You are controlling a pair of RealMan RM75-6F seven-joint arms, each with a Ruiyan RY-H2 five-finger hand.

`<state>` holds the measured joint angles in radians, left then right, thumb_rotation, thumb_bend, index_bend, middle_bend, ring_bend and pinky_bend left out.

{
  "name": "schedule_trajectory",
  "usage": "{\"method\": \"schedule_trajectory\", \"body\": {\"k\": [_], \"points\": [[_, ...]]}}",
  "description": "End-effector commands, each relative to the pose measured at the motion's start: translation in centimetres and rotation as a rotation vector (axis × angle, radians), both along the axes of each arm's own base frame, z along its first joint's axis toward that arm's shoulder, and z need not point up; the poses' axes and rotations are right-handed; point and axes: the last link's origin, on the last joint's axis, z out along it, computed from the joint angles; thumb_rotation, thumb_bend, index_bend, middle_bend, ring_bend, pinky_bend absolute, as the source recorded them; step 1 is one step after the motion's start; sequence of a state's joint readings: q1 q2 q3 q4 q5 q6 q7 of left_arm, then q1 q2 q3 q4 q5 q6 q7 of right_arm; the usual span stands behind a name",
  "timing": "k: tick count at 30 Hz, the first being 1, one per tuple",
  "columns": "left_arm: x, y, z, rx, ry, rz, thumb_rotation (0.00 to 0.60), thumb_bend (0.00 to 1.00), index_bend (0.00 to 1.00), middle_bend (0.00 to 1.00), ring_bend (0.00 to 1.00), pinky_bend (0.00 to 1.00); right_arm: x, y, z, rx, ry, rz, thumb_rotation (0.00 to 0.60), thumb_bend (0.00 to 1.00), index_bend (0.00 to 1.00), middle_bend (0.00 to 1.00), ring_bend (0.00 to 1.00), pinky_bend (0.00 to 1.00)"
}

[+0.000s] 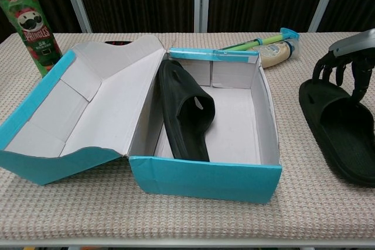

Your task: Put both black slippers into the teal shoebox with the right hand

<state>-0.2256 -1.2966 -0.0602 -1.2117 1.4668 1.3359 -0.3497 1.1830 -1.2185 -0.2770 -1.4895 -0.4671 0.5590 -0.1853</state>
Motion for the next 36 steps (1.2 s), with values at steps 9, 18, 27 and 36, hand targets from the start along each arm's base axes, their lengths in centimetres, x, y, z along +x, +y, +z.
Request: {"method": "schedule_trajectory", "body": {"k": [9,18,27,36], "points": [[0.1,0.0,-0.1,0.000,0.001,-0.002,0.600,0.06,0.10,0.07,0.00,0.01,0.4,0.3,1.7,-0.068,-0.074,0.016,0.600,0.21,0.52,0.43,0.41,0.60],[0.3,0.1,-0.2,0.000,-0.005,-0.007,0.600,0.06,0.10,0.07,0.00,0.01,0.0,0.7,3.7,-0.123,-0.135,0.017,0.600,0.24,0.55,0.46,0.43,0.64],[0.5,0.0,-0.1,0.001,-0.002,-0.010,0.600,0.06,0.10,0.07,0.00,0.01,1.2,1.2,6.1,-0.174,-0.199,0.060,0.600,0.25,0.57,0.47,0.45,0.65],[0.9,0.3,0.0,0.009,-0.008,-0.018,0.600,0.06,0.10,0.07,0.00,0.01,5.6,2.4,10.6,-0.250,-0.296,0.187,0.600,0.26,0.58,0.48,0.46,0.66]]}}
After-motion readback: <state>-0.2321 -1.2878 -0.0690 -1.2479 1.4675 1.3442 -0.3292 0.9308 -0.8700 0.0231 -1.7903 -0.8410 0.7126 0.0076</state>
